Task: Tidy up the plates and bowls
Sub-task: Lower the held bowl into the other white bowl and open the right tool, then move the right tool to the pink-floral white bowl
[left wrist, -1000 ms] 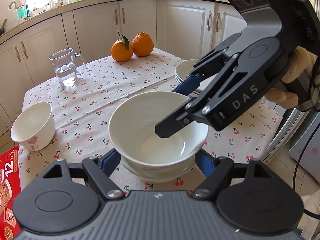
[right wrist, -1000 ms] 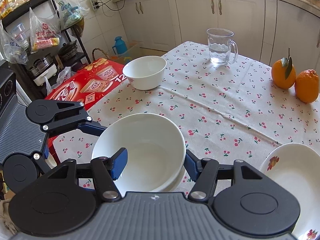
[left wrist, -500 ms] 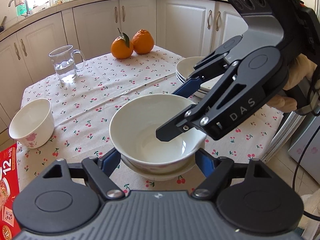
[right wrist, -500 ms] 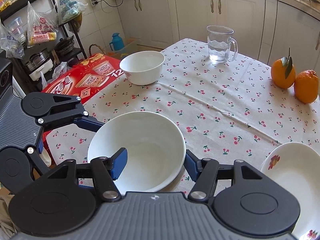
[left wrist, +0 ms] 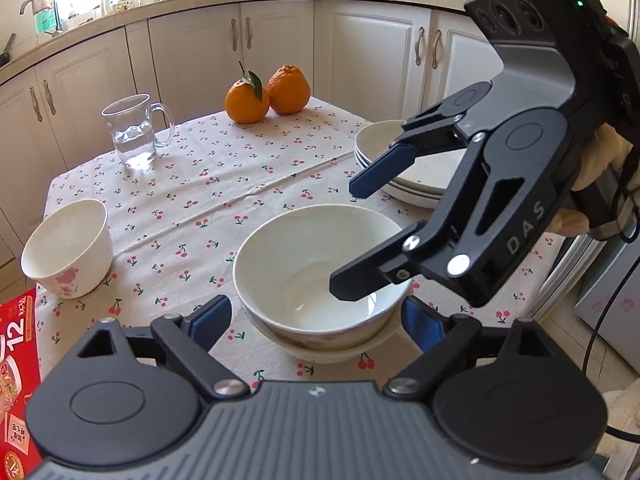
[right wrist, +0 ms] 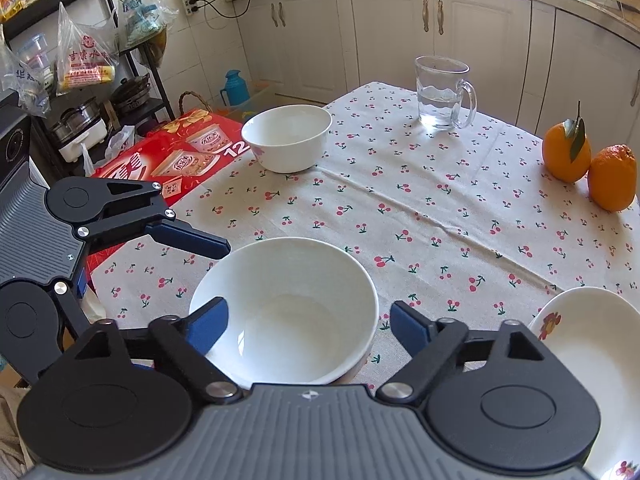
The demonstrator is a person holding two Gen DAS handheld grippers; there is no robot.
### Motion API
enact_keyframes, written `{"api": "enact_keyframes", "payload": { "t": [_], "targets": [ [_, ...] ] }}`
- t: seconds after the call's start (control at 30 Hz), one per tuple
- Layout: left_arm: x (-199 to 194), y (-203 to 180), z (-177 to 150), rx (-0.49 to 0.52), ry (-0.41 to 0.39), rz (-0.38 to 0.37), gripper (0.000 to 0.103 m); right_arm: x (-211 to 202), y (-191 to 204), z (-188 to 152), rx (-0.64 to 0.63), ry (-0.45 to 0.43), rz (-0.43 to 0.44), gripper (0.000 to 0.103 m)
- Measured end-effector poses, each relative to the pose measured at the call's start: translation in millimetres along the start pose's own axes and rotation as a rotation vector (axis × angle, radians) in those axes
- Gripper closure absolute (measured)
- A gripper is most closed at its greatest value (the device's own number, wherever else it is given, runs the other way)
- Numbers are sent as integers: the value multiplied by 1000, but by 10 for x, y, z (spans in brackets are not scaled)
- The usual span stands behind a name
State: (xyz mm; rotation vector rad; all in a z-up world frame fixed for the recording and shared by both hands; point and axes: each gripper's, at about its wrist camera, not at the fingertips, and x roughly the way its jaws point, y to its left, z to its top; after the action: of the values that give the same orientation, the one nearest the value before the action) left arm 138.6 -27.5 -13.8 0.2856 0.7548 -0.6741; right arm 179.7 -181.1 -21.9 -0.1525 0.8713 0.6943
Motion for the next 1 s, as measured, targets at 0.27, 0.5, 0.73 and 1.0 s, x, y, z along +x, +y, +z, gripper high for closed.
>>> {"api": "enact_keyframes", "payload": {
  "t": [0.27, 0.5, 0.73, 1.0],
  "targets": [
    [-96, 17, -80, -7, 1, 3, 11, -77, 35, -115, -15, -20, -57, 0],
    [-234, 90, -159, -16, -14, 18, 11, -83, 51, -210, -15, -14, -92, 0],
    [-373, 355, -270, -50, -43, 64, 11, -140, 128, 39, -48, -35, -86, 0],
    [-361, 912, -325, -141, -82, 175, 11, 107, 331, 549, -154, -27, -85, 0]
  ]
}}
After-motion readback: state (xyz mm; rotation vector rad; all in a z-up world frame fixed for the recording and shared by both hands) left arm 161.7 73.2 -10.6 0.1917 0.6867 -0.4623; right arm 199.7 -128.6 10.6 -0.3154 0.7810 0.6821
